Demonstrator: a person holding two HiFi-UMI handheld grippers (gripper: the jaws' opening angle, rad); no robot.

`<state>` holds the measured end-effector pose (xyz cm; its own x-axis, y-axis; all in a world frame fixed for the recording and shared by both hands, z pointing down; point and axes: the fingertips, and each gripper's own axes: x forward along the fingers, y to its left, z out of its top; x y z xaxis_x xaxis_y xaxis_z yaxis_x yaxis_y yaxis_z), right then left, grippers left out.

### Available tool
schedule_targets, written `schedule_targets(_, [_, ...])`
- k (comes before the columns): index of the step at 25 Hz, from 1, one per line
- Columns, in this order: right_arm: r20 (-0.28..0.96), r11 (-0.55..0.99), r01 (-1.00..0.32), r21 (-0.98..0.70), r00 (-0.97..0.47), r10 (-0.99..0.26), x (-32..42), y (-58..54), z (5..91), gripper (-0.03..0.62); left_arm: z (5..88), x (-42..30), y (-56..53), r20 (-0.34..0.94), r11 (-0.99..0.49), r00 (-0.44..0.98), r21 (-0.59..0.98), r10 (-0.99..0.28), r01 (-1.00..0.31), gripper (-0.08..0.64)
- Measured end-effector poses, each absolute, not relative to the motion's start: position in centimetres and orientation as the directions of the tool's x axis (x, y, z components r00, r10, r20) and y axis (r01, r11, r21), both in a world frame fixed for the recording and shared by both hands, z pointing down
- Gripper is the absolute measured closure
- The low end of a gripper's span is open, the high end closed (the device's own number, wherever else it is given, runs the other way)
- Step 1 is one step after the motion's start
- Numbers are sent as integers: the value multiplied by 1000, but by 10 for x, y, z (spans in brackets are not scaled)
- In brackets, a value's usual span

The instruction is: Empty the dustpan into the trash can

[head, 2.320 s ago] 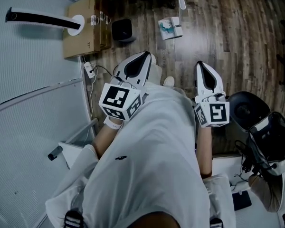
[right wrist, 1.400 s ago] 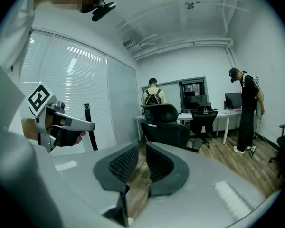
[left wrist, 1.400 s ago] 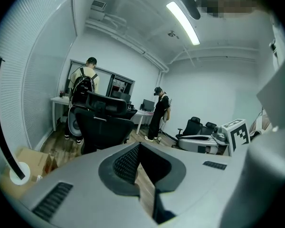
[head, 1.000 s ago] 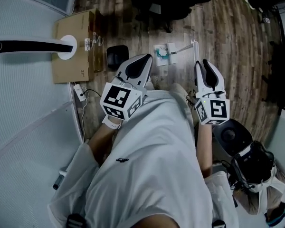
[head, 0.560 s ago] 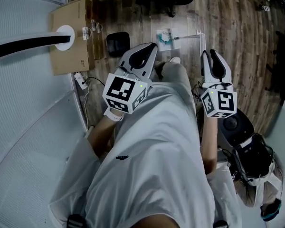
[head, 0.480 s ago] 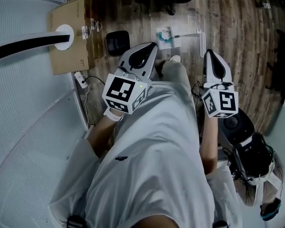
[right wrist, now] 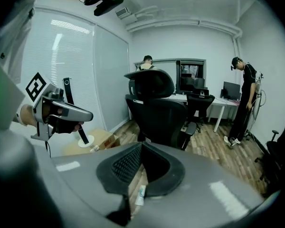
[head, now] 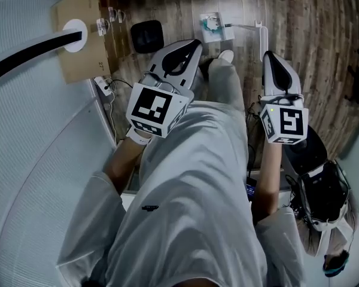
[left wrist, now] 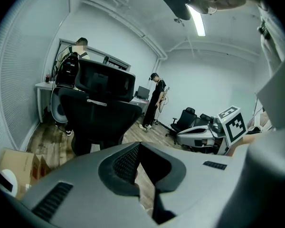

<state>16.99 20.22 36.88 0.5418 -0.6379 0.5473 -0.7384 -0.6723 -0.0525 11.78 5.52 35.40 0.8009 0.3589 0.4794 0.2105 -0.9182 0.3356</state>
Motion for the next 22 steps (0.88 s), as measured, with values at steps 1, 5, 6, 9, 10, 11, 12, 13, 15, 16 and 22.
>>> schedule_targets(1, [553, -670, -741, -52, 537, -637, 170, 201, 374, 581, 359, 119, 56, 485, -917, 796, 337, 363, 213, 554])
schedule_targets(5, [557, -696, -715, -65, 553, -620, 176, 203, 394, 581, 381, 122, 65, 505, -913, 776, 340, 378, 223, 554])
schedule_targets(6, [556, -703, -708, -68, 559, -615, 178, 204, 397, 580, 386, 124, 68, 509, -912, 771, 341, 383, 228, 554])
schedule_targets(9, [567, -717, -692, -83, 559, -605, 187, 206, 410, 537, 398, 131, 74, 520, -912, 761, 336, 388, 235, 554])
schedule_targets(10, [572, -722, -686, -89, 558, -601, 189, 209, 416, 525, 403, 134, 78, 524, -914, 760, 329, 384, 236, 554])
schedule_targets(11, [577, -728, -679, -93, 560, -595, 191, 212, 421, 513, 408, 136, 82, 528, -916, 758, 323, 383, 238, 554])
schedule_targets(12, [583, -736, -671, -93, 563, -587, 192, 216, 428, 497, 413, 138, 87, 530, -915, 754, 320, 387, 244, 554])
schedule_targets(13, [589, -743, -663, -91, 566, -577, 193, 221, 434, 474, 418, 139, 93, 532, -914, 750, 319, 393, 253, 554])
schedule_targets(15, [604, -756, -650, -85, 570, -558, 195, 229, 447, 439, 429, 141, 103, 536, -910, 740, 317, 405, 268, 554])
schedule_targets(16, [611, -759, -645, -87, 568, -552, 197, 232, 454, 425, 434, 142, 107, 539, -907, 735, 318, 411, 274, 554])
schedule_targets(22, [657, -774, -627, -85, 549, -517, 208, 260, 502, 390, 468, 153, 140, 565, -903, 706, 308, 428, 300, 554])
